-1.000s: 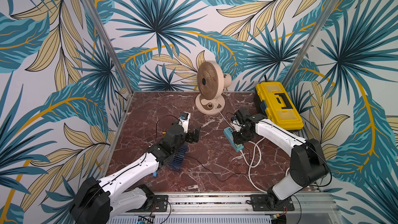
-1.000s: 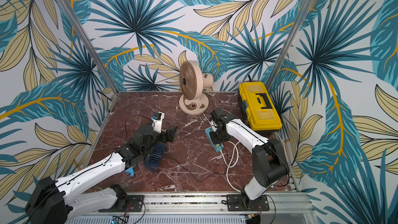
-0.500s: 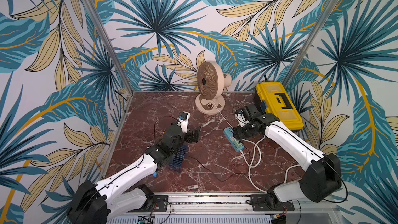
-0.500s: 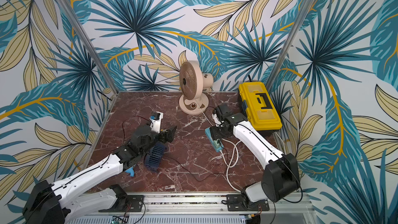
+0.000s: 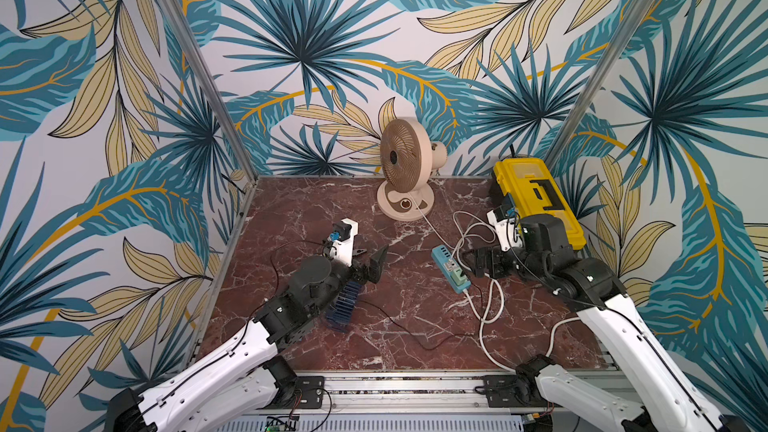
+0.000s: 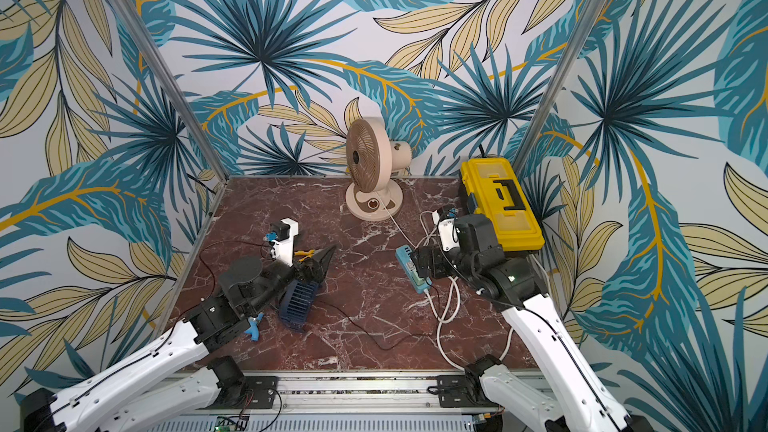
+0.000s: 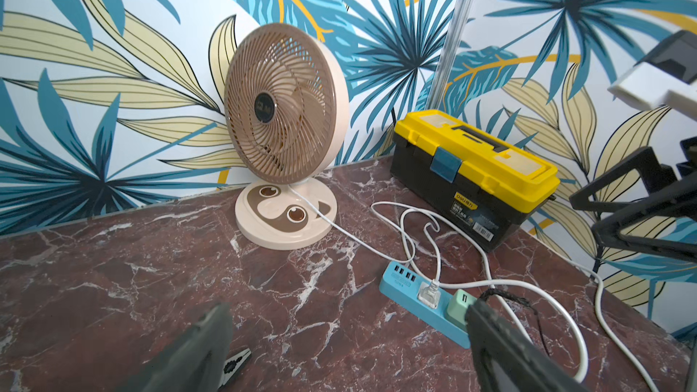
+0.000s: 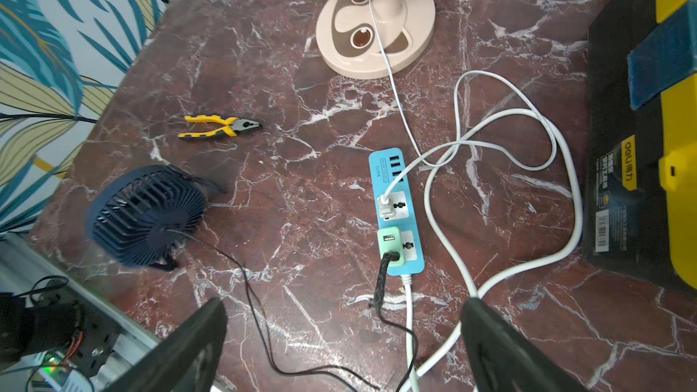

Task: Plug the desk fan into the power strip
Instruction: Reset both arms

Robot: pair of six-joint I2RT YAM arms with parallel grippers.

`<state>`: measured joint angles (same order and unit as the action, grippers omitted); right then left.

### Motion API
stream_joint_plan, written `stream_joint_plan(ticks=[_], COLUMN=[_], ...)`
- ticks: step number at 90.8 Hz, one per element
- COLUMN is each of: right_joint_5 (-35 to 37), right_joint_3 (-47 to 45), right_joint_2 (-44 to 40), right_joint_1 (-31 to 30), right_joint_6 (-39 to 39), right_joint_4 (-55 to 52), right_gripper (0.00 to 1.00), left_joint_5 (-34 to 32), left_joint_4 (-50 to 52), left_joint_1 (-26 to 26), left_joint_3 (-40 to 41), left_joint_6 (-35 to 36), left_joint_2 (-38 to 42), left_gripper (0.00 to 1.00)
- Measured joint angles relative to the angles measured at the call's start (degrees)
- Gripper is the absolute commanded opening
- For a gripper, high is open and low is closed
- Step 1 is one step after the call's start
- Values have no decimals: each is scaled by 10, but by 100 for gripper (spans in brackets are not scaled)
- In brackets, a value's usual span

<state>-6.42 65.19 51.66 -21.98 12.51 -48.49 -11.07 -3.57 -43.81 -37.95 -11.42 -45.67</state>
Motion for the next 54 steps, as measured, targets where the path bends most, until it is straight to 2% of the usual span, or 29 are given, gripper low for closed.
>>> stream_joint_plan(ticks=[34, 54], right_joint_5=[-40, -43], right_joint_3=[-162, -210], right_joint_2=[-216, -251], right_joint_1=[0, -1], right_joint_6=[49, 48], right_joint_4=[58, 101], right_gripper=[100, 99], left_joint_5=[-6, -44], left_joint_4=[116, 158], left_joint_1=[0, 0], left_joint_3=[0, 0], left_joint_6=[-40, -48], left_joint_2=[104, 127], left_gripper=[100, 100])
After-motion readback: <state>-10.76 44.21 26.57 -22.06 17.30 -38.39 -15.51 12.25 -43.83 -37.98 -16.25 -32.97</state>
